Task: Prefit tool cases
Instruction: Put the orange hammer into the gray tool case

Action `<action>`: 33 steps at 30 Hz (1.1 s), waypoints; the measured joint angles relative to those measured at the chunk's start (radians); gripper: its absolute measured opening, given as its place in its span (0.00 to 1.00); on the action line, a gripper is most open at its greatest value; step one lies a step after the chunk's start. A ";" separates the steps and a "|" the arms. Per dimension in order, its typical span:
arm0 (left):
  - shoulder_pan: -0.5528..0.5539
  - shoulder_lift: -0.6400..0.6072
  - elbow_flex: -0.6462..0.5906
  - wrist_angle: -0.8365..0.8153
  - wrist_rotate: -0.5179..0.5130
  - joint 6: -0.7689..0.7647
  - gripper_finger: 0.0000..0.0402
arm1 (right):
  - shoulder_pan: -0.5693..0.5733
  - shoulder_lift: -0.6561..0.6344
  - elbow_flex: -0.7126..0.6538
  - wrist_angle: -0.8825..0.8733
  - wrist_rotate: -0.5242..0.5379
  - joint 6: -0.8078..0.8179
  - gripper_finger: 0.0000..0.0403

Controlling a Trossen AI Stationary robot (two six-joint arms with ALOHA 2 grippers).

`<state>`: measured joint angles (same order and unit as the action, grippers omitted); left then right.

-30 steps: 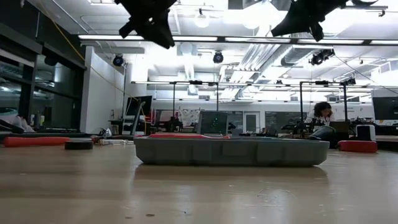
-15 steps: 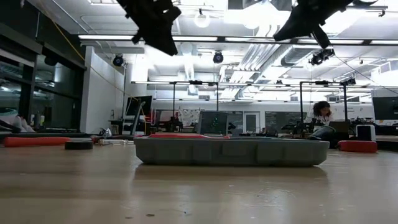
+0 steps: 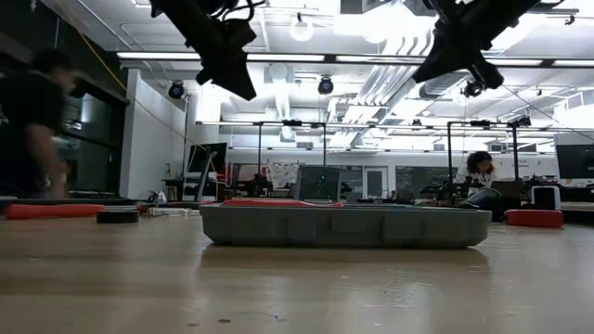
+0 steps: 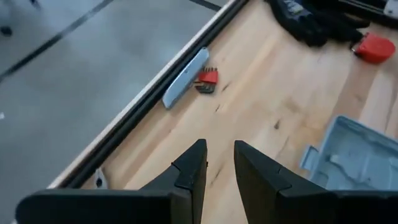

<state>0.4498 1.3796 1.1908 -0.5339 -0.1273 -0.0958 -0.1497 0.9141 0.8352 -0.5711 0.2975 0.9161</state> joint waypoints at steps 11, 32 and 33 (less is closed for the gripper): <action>-0.018 -0.019 -0.034 -0.382 -0.044 -0.218 0.18 | 0.001 -0.001 0.000 -0.022 0.022 -0.209 0.00; -0.052 -0.200 -0.551 -0.327 0.048 -0.480 0.37 | 0.126 0.000 0.000 -0.134 0.080 -0.192 0.00; -0.052 -0.200 -0.559 -0.325 0.048 -0.480 0.40 | 0.126 0.000 0.000 -0.140 0.080 -0.187 0.00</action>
<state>0.3975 1.1793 0.6321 -0.8591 -0.0792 -0.5755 -0.0242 0.9146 0.8352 -0.7108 0.3779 0.7287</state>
